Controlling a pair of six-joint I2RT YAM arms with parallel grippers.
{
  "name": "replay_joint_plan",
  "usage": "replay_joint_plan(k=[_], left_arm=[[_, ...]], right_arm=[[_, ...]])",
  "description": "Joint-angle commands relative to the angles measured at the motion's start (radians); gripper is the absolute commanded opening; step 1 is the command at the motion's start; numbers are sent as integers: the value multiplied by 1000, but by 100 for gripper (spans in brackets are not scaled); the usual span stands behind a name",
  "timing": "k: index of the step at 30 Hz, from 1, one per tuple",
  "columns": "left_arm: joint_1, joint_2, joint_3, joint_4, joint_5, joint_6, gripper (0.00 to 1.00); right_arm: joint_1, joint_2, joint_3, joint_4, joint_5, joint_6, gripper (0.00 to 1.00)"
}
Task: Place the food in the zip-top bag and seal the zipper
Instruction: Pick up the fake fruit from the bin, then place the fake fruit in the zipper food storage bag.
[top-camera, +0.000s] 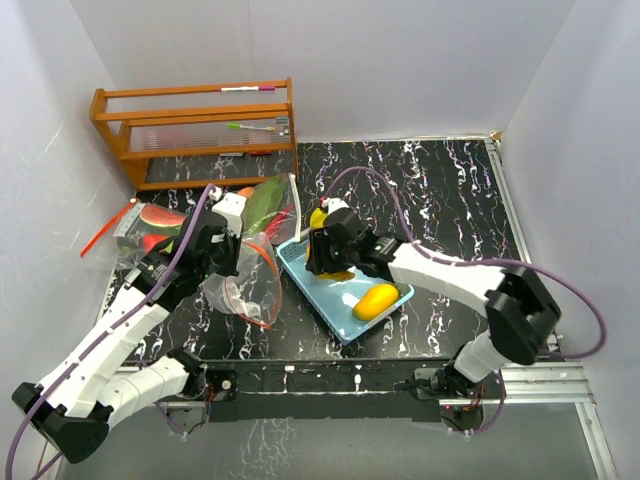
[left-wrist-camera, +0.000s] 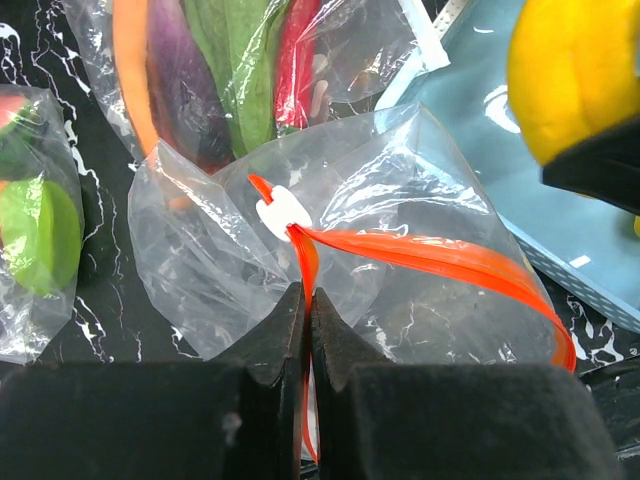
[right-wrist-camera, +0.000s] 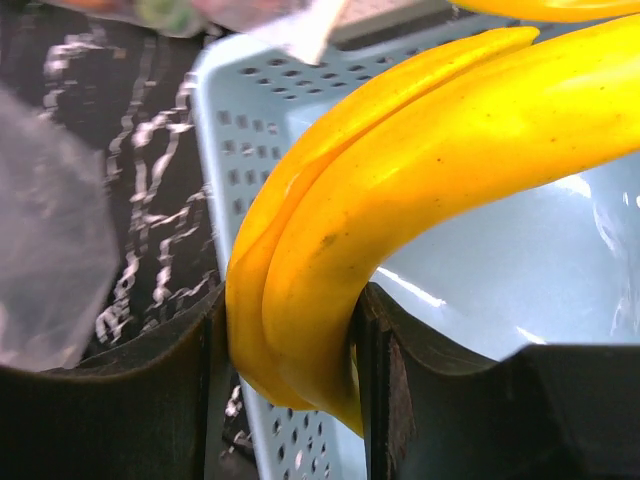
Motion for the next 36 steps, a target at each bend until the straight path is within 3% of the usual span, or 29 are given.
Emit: replay_joint_plan(k=[1,9,16,19,28,36], left_arm=[[0,23,2,24,-9,-2,0],[0,53,9,48,-13,2,0],[0,78,-1,77,1,-4,0],[-1,90,-1,86,9,-7,0],[0,117,23,115,21,-8,0],[0,94,52,108,54,-13,0]], right_arm=[[4,-152,-10,-23,-123,-94,29],[4,-385,-60,-148,-295,-180,29],[4,-579,-132,41,-709,-264,29],[16,-550,-129,109,-829,-260,28],[180,-378,-97,304,-994,-297,27],[185,-264,-104,404,-985,-272,27]])
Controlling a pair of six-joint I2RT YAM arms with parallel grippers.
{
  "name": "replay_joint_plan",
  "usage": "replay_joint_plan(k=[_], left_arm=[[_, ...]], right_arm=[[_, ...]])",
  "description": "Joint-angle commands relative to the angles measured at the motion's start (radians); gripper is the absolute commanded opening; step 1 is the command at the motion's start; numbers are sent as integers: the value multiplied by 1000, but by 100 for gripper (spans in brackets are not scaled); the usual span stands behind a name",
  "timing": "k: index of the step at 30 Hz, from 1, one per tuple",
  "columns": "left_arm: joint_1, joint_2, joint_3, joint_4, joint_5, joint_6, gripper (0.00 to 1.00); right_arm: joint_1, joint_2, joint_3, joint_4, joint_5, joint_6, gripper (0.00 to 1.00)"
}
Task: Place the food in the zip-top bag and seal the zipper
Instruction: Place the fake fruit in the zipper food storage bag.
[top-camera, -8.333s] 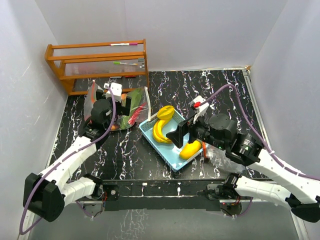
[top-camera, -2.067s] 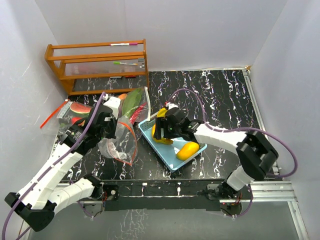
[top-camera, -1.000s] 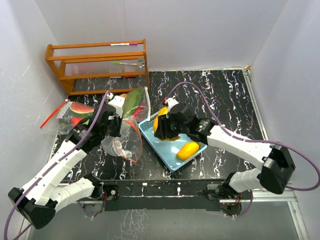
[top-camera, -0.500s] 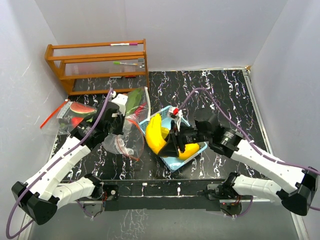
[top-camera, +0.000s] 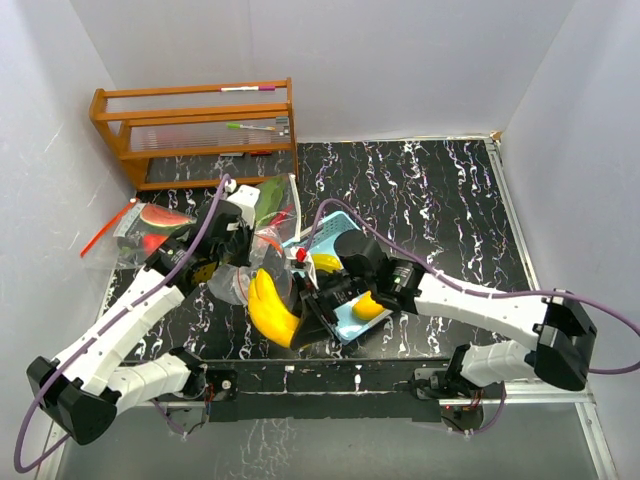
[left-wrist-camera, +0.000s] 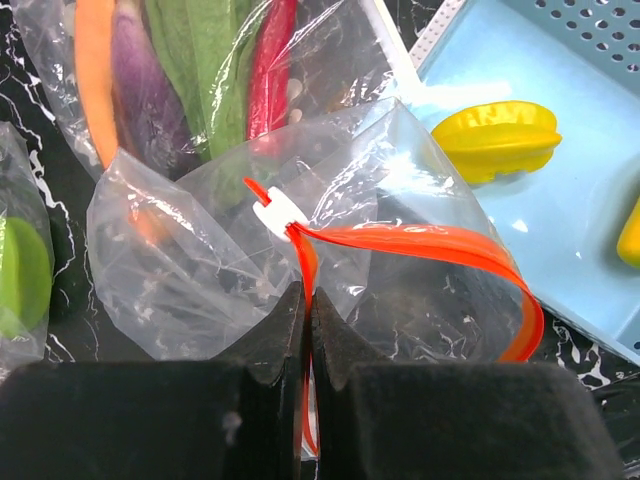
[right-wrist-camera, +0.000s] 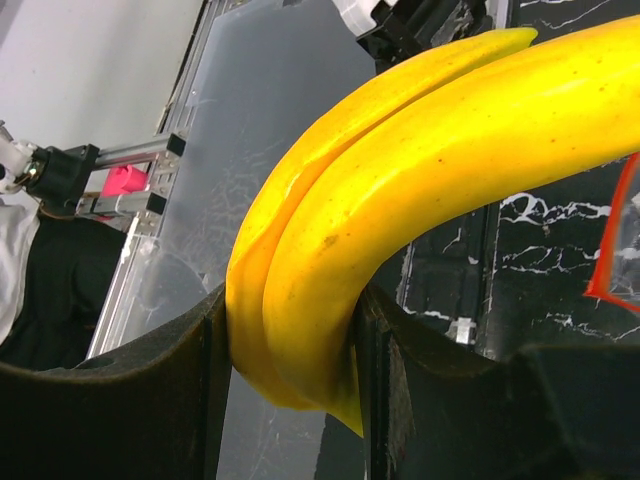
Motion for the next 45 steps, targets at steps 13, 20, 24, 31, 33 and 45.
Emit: replay_joint_plan(k=[13,20,24,31,33,45], left_arm=[[0,-205,79,-44,133,-60,0],[0,-274,46,-61,175,-90,0],[0,-309,24,-49,207,-111,0],[0,-335,-26,26,275,-150,0],[-1,-330,-35,29,279,-154,0],[0,-354,-58,36,289,-182,0]], right_arm=[[-66,183,100,205,130,86,27],[-101,176,89,317,315,211,27],[-113,193,88,411,394,317,27],[-118,274,170,448,487,581,27],[-118,276,172,465,537,673,27],[-131,189,28,524,807,976,29]])
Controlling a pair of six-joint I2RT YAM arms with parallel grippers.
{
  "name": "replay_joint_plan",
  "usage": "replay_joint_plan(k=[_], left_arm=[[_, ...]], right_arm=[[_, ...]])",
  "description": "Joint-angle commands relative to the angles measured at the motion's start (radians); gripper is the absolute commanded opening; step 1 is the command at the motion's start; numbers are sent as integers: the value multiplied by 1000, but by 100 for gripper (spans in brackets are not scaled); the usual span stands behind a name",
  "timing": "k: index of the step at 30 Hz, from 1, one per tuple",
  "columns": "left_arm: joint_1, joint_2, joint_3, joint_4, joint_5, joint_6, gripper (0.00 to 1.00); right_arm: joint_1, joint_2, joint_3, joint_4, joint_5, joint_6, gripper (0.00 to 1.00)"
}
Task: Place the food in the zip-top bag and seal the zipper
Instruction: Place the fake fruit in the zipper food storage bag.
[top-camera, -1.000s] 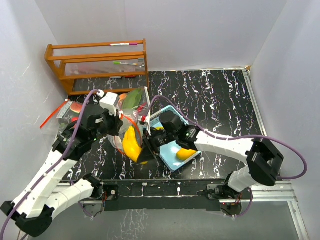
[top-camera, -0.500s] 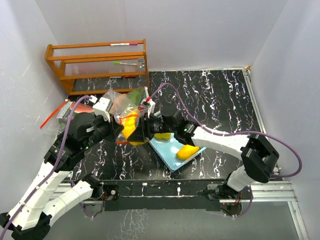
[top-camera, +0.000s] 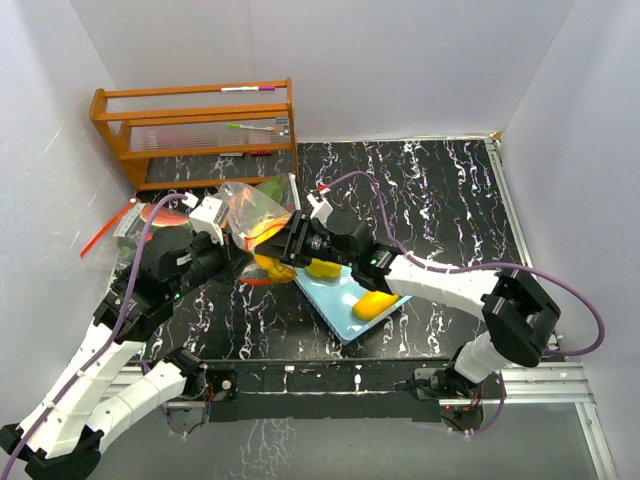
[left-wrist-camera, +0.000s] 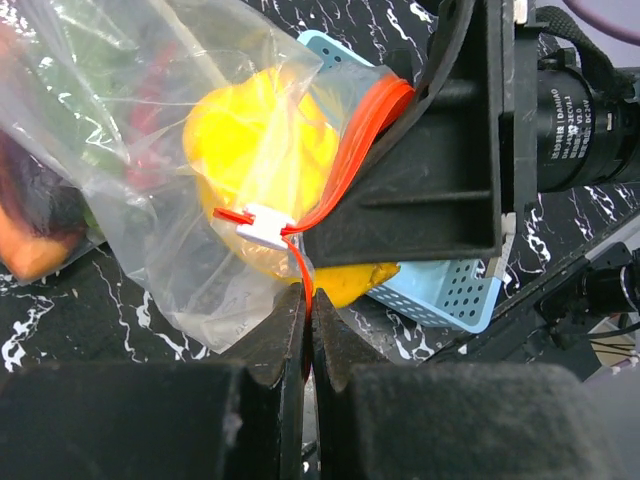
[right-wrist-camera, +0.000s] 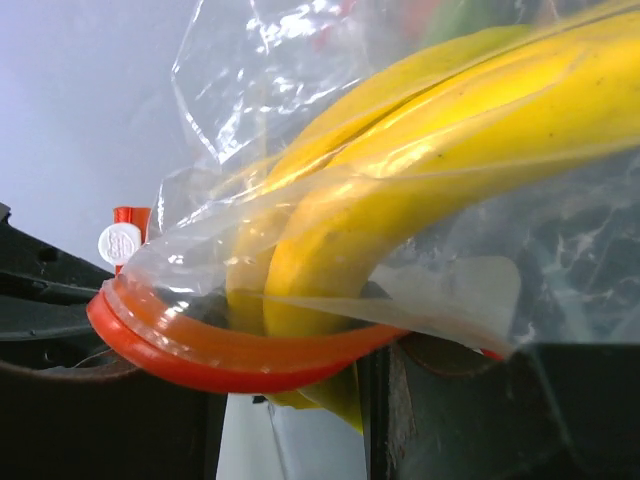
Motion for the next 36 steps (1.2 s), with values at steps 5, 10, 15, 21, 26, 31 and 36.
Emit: replay_joint_plan(k=[5,10,15,21,26,31,36], left_arm=[[-1,-30,-40,22,97,-73,0],[-2,-26,-47,19,128,-89,0],[-1,-14,-24,21,124,-88,0],[-1,58,113,-52,28,-28,0],[-1,83,169,-75,-88,6,0],[-1,78,201,-82,-138,9,0],[-1,63,240,-90,-163,20,0]], right_arm=[[-8,-79,-108,225,311,174,31],[2,-63,-88,242,404,230,40],[27,-19,61,98,346,143,65],[76,-81,113,-97,266,48,90],[88,-251,52,-240,285,-20,90],[89,-469,-73,-431,445,-50,89],[88,-600,-179,-564,504,-69,86]])
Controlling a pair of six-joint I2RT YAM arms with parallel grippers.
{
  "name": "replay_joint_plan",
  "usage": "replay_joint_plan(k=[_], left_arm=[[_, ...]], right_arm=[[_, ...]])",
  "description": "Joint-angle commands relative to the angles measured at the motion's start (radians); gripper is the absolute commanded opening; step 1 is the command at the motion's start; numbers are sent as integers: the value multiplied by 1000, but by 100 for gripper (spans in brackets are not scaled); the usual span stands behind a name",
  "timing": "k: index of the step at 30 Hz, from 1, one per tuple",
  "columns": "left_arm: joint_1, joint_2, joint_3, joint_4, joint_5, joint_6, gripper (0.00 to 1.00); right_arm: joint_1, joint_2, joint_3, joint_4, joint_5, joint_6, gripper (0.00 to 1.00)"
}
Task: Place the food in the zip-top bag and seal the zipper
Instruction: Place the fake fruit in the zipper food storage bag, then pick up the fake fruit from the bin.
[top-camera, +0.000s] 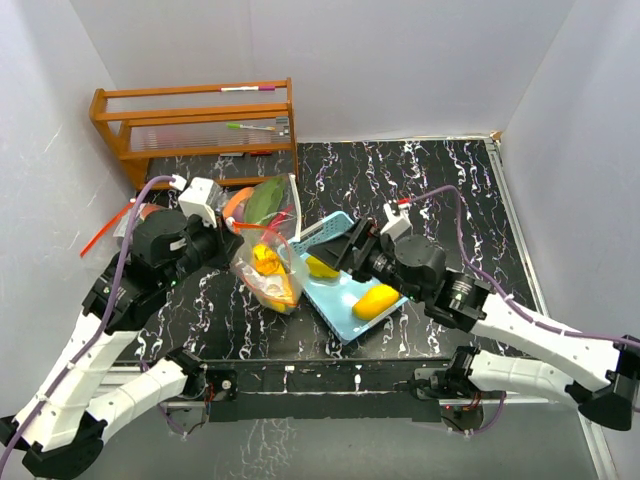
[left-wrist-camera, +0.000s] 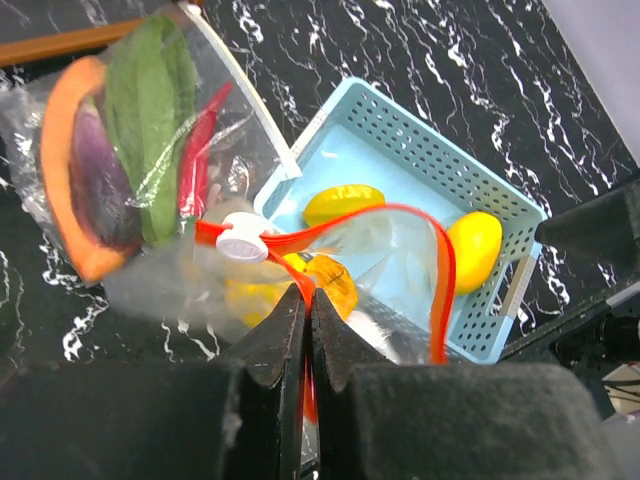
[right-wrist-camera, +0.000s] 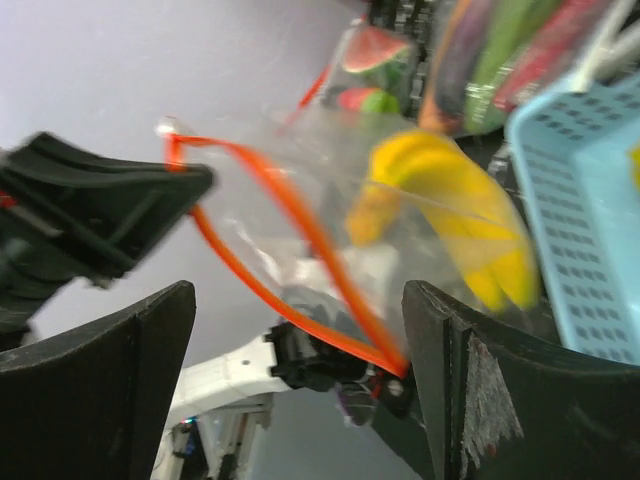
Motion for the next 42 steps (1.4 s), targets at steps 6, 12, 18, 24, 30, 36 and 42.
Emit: replay_joint_plan(k=[6,12,18,24,30,36,42], left_arm=[[-1,-27,122,-61,-65,67,0],[-1,-48,128,-130,-99,103,0],[-1,-83,96,-137,-81,107,0],[-1,-107,44,-114,-65,105,0],[-1,-131,4,-93,-56,106,0],[-1,-125,-24,-68,-29,104,0],[-1,-119,-25,-69,-30,109,0]], right_arm=[[-2,64,34,-333,247,-194,88],[-24,274,145,-315,373,-373,97],[-76,430,192,-270,341,-363,99],[-113,592,244,-252,307,-358,99],[-160,665,213,-189,187,-342,99],[-174,721,197,-157,194,-349,99],[-174,760,160,-121,128,-348,99]])
